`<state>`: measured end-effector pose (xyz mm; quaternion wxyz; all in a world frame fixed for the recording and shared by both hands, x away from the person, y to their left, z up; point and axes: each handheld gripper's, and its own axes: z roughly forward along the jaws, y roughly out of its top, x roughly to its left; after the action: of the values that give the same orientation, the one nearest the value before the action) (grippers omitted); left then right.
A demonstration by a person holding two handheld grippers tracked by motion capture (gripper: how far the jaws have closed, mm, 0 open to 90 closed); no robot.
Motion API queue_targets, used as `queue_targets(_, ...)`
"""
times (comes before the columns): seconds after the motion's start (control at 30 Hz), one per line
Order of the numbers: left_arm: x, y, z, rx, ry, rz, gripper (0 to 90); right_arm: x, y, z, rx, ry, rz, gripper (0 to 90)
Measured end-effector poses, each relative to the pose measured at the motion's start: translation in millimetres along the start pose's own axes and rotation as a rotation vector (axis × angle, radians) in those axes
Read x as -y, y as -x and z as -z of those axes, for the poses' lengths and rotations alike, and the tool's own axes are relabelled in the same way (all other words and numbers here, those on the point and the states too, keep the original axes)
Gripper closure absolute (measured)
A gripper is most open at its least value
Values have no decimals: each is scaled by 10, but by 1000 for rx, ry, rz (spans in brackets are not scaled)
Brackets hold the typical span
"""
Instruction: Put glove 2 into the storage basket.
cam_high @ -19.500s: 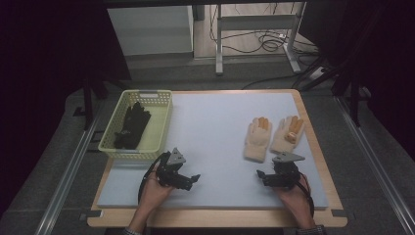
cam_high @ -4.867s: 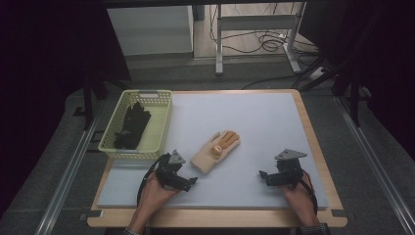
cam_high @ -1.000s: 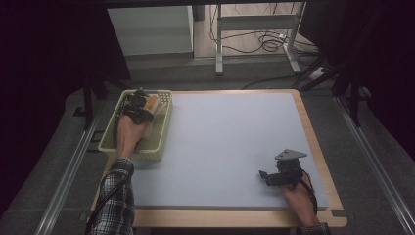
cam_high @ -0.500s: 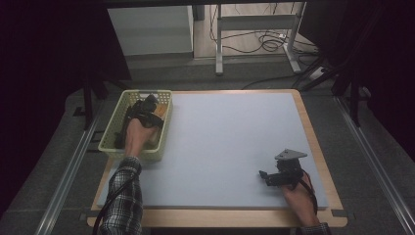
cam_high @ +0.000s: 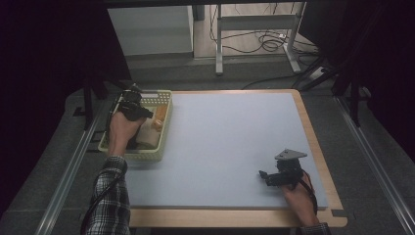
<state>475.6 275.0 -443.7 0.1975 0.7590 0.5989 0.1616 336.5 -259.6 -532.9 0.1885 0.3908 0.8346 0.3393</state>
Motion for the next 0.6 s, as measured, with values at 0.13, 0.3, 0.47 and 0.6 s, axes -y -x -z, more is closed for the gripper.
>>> queue_targets(0.13, 89, -81, -165, -46, -46, 11, 580, 0, 0, 0, 0, 0, 0, 59)
queue_targets(0.3, 135, -77, -415, -33, -93, 22, 689, 0, 0, 0, 0, 0, 0, 59)
queue_targets(0.47, 105, 48, -533, -4, -95, -3, 730, 0, 0, 0, 0, 0, 0, 59)
queue_targets(0.6, 63, 185, -573, -9, -101, -44, 768, 0, 1, 0, -1, 0, -1, 59)
